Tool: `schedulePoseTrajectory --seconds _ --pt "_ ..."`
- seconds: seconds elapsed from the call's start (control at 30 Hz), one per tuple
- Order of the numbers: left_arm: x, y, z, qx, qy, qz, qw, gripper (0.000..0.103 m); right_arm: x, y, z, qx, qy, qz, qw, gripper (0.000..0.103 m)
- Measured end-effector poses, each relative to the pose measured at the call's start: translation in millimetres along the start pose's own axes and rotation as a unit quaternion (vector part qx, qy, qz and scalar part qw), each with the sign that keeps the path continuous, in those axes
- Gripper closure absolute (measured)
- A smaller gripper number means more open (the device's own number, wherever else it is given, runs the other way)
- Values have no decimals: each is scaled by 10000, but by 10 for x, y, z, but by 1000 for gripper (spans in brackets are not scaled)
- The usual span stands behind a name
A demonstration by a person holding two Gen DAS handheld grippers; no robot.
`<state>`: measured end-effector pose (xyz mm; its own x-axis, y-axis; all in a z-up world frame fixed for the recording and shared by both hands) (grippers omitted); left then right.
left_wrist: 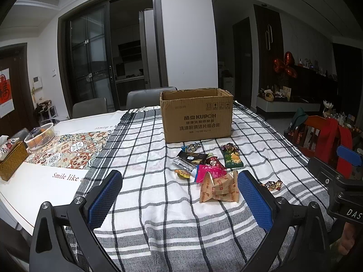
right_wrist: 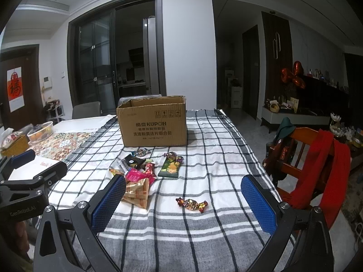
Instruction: Organize snacks
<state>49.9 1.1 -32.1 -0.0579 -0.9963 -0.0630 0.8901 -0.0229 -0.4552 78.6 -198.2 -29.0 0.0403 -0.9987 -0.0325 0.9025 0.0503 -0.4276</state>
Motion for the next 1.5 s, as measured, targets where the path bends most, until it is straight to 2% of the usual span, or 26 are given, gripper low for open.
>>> schedulePoseTrajectory --seconds 0.8,1.03,1.23,1.33,1.5 --pt "5 83 -54 -118 -2 -104 9999 0 4 60 -59 -91 7 5 10000 1" --pt "59 319 -117 -461 62 -219 9987 0 14 246 -189 -293 -37 20 9996 1" --pt "171 588 -203 -792 200 -483 9955 0 27 435 -289 -433 -125 11 9990 1" --pt "247 711 -238 -920 290 -638 9933 6 33 547 -336 -533 -188 25 9984 1" --pt "355 908 -290 -1041 492 -859 9896 7 35 747 -384 -697 -361 56 9969 5"
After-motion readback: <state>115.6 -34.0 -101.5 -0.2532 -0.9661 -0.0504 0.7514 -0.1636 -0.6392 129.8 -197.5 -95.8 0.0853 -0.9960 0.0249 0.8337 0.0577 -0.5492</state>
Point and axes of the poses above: each gripper's, at about its wrist camera, not at the fingertips, and y roughly the way its jaws point, x to its right, z to its top, the point moved 6 cm from there along y, roughly the way its jaws point, and after that the axes turned 1 degree about -z, right-handed, at the moved point
